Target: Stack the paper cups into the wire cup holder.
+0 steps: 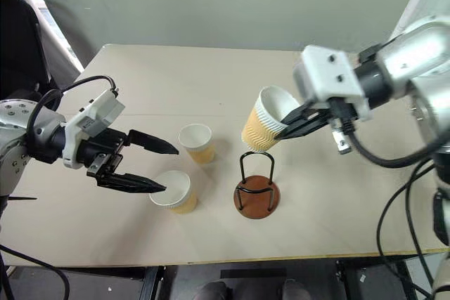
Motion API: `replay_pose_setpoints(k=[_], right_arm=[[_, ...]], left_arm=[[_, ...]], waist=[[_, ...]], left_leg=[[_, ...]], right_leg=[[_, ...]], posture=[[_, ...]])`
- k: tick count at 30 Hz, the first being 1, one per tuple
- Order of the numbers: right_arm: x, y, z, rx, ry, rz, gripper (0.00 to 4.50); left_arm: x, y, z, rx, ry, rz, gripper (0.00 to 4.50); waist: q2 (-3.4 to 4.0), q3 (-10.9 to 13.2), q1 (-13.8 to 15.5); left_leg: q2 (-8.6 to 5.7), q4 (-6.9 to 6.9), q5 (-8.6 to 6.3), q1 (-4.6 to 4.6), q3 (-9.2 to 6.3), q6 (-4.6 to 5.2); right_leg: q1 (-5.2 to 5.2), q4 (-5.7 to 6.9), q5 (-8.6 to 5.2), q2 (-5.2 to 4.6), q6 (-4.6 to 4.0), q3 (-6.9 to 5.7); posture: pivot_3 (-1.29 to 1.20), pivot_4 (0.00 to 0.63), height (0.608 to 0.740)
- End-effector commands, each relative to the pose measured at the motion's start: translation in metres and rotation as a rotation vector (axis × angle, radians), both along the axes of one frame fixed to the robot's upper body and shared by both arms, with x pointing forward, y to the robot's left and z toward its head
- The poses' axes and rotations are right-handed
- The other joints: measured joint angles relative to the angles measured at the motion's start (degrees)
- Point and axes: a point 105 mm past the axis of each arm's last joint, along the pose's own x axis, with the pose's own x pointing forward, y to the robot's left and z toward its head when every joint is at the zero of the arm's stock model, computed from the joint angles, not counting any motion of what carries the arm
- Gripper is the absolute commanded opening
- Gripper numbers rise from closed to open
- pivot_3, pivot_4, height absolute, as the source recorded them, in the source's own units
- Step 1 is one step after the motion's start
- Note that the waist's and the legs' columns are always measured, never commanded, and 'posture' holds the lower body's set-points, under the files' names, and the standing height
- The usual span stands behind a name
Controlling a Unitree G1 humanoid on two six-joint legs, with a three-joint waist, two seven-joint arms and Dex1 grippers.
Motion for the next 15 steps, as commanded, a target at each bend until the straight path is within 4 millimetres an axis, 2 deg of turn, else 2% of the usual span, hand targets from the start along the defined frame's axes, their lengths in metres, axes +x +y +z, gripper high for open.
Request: replay_pose_setpoints(k=[1, 8, 15], right_arm=[[-0.006, 0.001, -0.008, -0.043, -0.016, 0.026, 0.04], [-0.015, 0.002, -0.025, -0.076, 0.040, 0.068, 0.04], [-0.013, 0.003, -0.039, -0.112, 0.037, 0.054, 0.04]], left_arm=[[-0.008, 0.001, 0.009, 0.004, -0.035, 0.000, 4.50], [-0.011, 0.003, 0.008, 0.006, -0.032, 0.017, 4.50], [-0.011, 0.004, 0.008, 0.013, -0.034, 0.024, 4.50]], waist=[[0.00, 0.0, 0.1], [0.00, 0.0, 0.1], [0.00, 0.0, 0.0]], left_leg=[[0.00, -0.03, 0.00, -0.02, -0.01, 0.00], [0.01, -0.08, 0.01, -0.04, 0.01, -0.02], [0.01, 0.02, 0.02, 0.05, 0.01, -0.03]], right_leg=[[0.02, 0.00, 0.00, 0.00, 0.00, -0.01], [0.02, -0.04, 0.01, -0.01, 0.01, 0.00], [0.02, -0.04, 0.00, 0.00, 0.00, 0.01]], posture=[[0.00, 0.150, 0.740], [0.00, 0.150, 0.740], [0.00, 0.150, 0.740]])
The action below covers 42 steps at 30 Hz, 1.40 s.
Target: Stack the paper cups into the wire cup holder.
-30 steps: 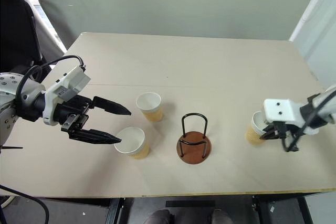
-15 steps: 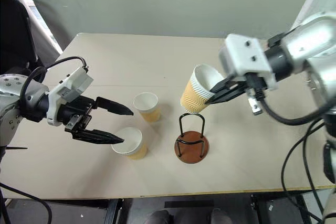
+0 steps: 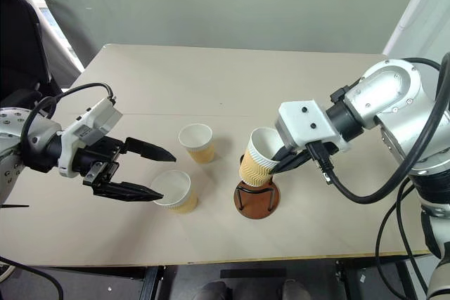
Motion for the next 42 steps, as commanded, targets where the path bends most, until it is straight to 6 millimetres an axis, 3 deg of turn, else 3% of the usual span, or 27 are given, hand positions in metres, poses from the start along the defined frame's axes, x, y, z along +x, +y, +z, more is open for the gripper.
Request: replay_pose_setpoints(k=[1, 3, 7, 12, 17, 21, 24, 36, 42], right_arm=[[0.001, 0.000, 0.000, -0.019, -0.036, -0.015, 0.04], [0.002, -0.001, -0.003, -0.028, -0.030, -0.026, 0.04], [0.006, 0.000, -0.007, -0.033, -0.047, -0.040, 0.89], [0.010, 0.001, -0.008, -0.025, -0.076, -0.073, 2.61], [0.015, -0.020, 0.008, 0.069, -0.037, -0.224, 4.39], [-0.006, -0.076, 0.029, 0.262, 0.150, -0.396, 4.45], [-0.025, -0.097, 0.031, 0.324, 0.226, -0.467, 4.45], [-0.040, -0.084, 0.022, 0.343, 0.207, -0.496, 4.45], [-0.043, -0.079, 0.020, 0.337, 0.204, -0.491, 4.45]], left_arm=[[-0.003, 0.001, 0.012, 0.007, -0.053, 0.000, 4.50], [-0.003, 0.001, 0.013, 0.008, -0.054, 0.001, 4.50], [-0.003, 0.000, 0.013, 0.010, -0.056, -0.002, 4.50], [0.005, 0.004, 0.013, 0.030, -0.077, 0.032, 4.50], [0.026, 0.024, 0.020, 0.096, -0.122, 0.158, 4.50], [0.030, 0.037, 0.012, 0.198, -0.092, 0.185, 4.50], [0.029, 0.034, 0.003, 0.247, -0.054, 0.150, 4.50], [0.043, 0.033, -0.032, 0.383, -0.010, 0.176, 4.50], [0.050, 0.022, -0.050, 0.396, 0.007, 0.201, 4.50]], waist=[[0.00, 0.0, 0.0], [0.00, 0.0, 0.0], [0.00, 0.0, 0.0], [0.00, 0.0, 0.0], [0.00, 0.0, 0.1], [-0.05, 0.0, 1.0], [-0.09, 0.0, 1.6], [-0.07, 0.0, 0.5], [-0.07, 0.0, 0.6]], left_leg=[[0.00, 0.00, 0.00, 0.00, 0.00, 0.00], [0.00, 0.00, 0.00, 0.00, 0.00, 0.00], [0.00, -0.01, 0.00, -0.01, 0.00, 0.00], [0.00, -0.02, 0.00, -0.02, 0.00, 0.00], [-0.01, -0.01, 0.00, -0.03, -0.02, 0.00], [-0.04, -0.08, -0.01, -0.10, -0.06, -0.01], [-0.07, -0.21, -0.02, -0.09, -0.02, -0.04], [-0.04, -0.10, 0.14, 0.18, 0.07, -0.12], [-0.04, -0.12, 0.12, 0.07, 0.05, -0.10]], right_leg=[[0.00, 0.00, 0.00, 0.00, 0.00, 0.00], [0.00, 0.02, 0.00, 0.00, 0.00, 0.00], [0.00, 0.04, 0.00, 0.00, 0.00, 0.00], [0.00, 0.03, 0.01, -0.01, -0.01, 0.00], [0.00, -0.01, 0.01, -0.03, -0.01, -0.02], [0.03, -0.04, 0.01, -0.08, -0.01, -0.02], [0.05, -0.12, 0.00, -0.11, -0.03, 0.03], [0.06, 0.06, 0.02, -0.06, -0.06, 0.11], [0.01, 0.01, 0.02, -0.06, -0.06, 0.07]], posture=[[0.00, 0.150, 0.740], [0.00, 0.150, 0.740], [0.00, 0.150, 0.740], [0.00, 0.150, 0.740], [0.00, 0.150, 0.740], [0.00, 0.150, 0.740], [0.00, 0.150, 0.740], [0.00, 0.150, 0.740], [0.00, 0.150, 0.740]])
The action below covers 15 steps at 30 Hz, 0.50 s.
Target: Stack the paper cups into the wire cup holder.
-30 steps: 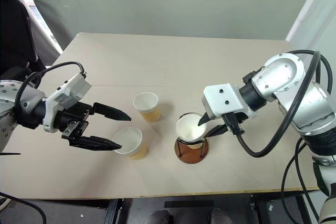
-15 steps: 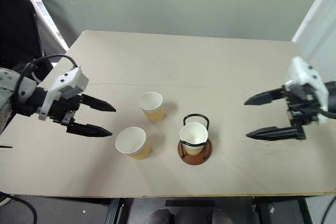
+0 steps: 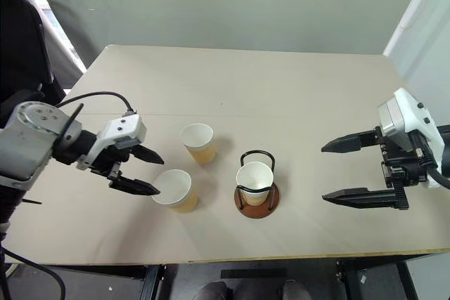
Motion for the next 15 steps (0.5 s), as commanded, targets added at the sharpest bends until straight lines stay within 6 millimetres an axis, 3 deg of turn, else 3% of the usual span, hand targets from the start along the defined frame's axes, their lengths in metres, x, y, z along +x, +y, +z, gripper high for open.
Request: replay_pose_setpoints(k=[1, 4, 7, 15], right_arm=[[-0.0036, 0.0017, 0.0068, -0.012, -0.056, 0.000, 4.45], [-0.0024, 0.0024, 0.0060, -0.013, -0.058, -0.005, 4.45], [-0.0029, 0.0028, 0.0055, -0.016, -0.058, -0.007, 4.50], [-0.0017, 0.0014, 0.0046, -0.031, -0.064, -0.019, 4.50]], left_arm=[[0.0024, -0.0084, -0.0024, 0.004, -0.015, 0.005, 4.50], [0.0022, -0.0132, -0.0079, 0.005, 0.003, 0.001, 4.50], [0.0008, -0.0124, -0.0087, 0.014, 0.018, -0.004, 3.93], [0.0021, -0.0039, -0.0013, 0.047, 0.003, -0.002, 1.00]], waist=[[0.00, 0.0, 0.1], [-0.01, 0.0, 0.2], [-0.01, 0.0, 0.2], [-0.02, 0.0, 0.2]], left_leg=[[0.00, 0.01, 0.00, -0.02, 0.00, 0.00], [-0.01, 0.02, 0.00, -0.07, -0.02, 0.01], [-0.01, 0.02, 0.00, -0.06, -0.01, 0.01], [-0.01, 0.02, 0.00, -0.06, -0.01, 0.01]], right_leg=[[-0.02, 0.00, 0.00, 0.00, 0.00, 0.00], [-0.03, -0.02, 0.01, 0.00, 0.02, -0.02], [-0.03, -0.01, 0.01, 0.00, 0.02, -0.02], [-0.03, -0.01, 0.02, 0.00, 0.03, -0.02]], posture=[[0.00, 0.150, 0.740], [0.00, 0.150, 0.740], [0.00, 0.150, 0.740], [0.00, 0.150, 0.740]])
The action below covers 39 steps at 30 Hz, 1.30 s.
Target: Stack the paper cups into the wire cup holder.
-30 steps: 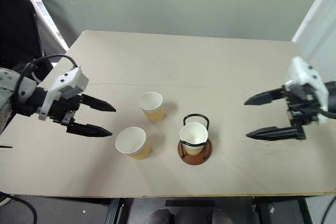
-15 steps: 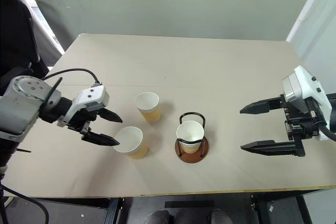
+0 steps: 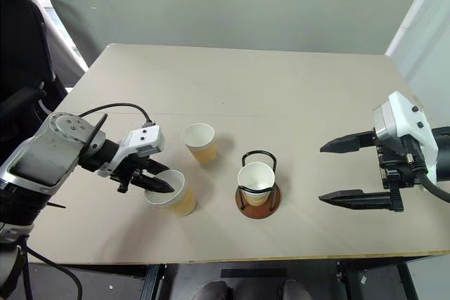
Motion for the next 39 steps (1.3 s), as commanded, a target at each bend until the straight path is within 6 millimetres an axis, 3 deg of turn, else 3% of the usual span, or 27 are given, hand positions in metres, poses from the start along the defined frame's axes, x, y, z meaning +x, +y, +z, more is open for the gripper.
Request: replay_pose_setpoints(k=[1, 3, 7, 13, 18, 20, 25, 28, 39], right_arm=[[-0.003, 0.001, 0.007, -0.012, -0.039, 0.011, 4.50], [-0.003, 0.001, 0.007, -0.014, -0.040, 0.011, 4.50], [-0.002, 0.000, 0.008, -0.020, -0.047, 0.009, 4.50], [0.002, -0.005, 0.011, -0.035, -0.066, -0.007, 4.50], [0.004, -0.007, 0.014, -0.045, -0.077, -0.005, 4.50], [0.001, -0.006, 0.014, -0.050, -0.067, 0.012, 4.50], [-0.006, -0.004, 0.011, -0.065, -0.048, 0.020, 4.50], [-0.007, -0.006, 0.010, -0.072, -0.050, -0.001, 4.50], [-0.016, -0.007, 0.008, -0.073, -0.051, -0.058, 4.50]], left_arm=[[0.001, 0.005, 0.015, 0.029, -0.046, -0.013, 0.64], [-0.001, 0.004, 0.019, 0.023, -0.045, -0.046, 0.02], [-0.004, -0.009, 0.041, -0.040, -0.080, -0.145, 0.02], [-0.001, -0.054, 0.105, -0.178, -0.233, -0.415, 0.02], [0.003, -0.106, 0.164, -0.241, -0.400, -0.671, 0.02], [0.000, -0.128, 0.178, -0.243, -0.437, -0.768, 0.02], [-0.001, -0.167, 0.181, -0.180, -0.471, -0.946, 0.02], [0.003, -0.174, 0.177, -0.151, -0.483, -0.982, 0.02], [-0.009, -0.198, 0.133, -0.086, -0.338, -1.146, 0.02]], waist=[[0.00, 0.0, 0.0], [0.00, 0.0, 0.0], [-0.01, 0.0, 0.2], [-0.09, 0.0, 0.6], [-0.12, 0.1, 1.0], [-0.15, 0.1, 1.0], [-0.11, 0.1, 1.1], [-0.05, 0.1, 1.1], [-0.01, 0.2, 2.0]], left_leg=[[0.00, 0.00, 0.00, 0.00, 0.00, 0.00], [0.00, 0.00, 0.00, 0.00, 0.00, 0.00], [-0.01, 0.01, -0.01, 0.00, -0.01, 0.01], [-0.02, 0.06, -0.02, -0.04, -0.05, 0.04], [-0.04, 0.14, -0.07, -0.11, -0.04, 0.12], [-0.04, 0.17, -0.11, -0.15, 0.00, 0.19], [-0.04, 0.18, -0.25, -0.38, 0.14, 0.37], [-0.08, 0.40, -0.32, -0.57, 0.24, 0.45], [-0.33, 1.11, -0.46, -0.97, 0.18, 0.64]], right_leg=[[0.00, 0.00, 0.00, 0.00, 0.00, 0.00], [0.00, 0.00, 0.00, 0.00, 0.00, 0.00], [0.00, -0.01, 0.00, 0.00, 0.00, 0.00], [0.02, -0.05, 0.02, -0.03, 0.03, -0.02], [0.03, -0.08, 0.04, -0.08, 0.07, -0.04], [0.03, -0.09, 0.04, -0.11, 0.10, -0.02], [0.02, -0.18, 0.13, -0.16, 0.41, 0.07], [-0.06, -0.21, 0.14, -0.19, 0.61, 0.16], [-0.07, -0.18, 0.29, -0.22, 0.95, 0.14]], posture=[[0.00, 0.150, 0.740], [0.00, 0.150, 0.740], [0.00, 0.150, 0.740], [0.00, 0.150, 0.740], [0.00, 0.150, 0.740], [0.00, 0.150, 0.740], [0.00, 0.150, 0.740], [0.00, 0.150, 0.740], [0.00, 0.150, 0.740]])
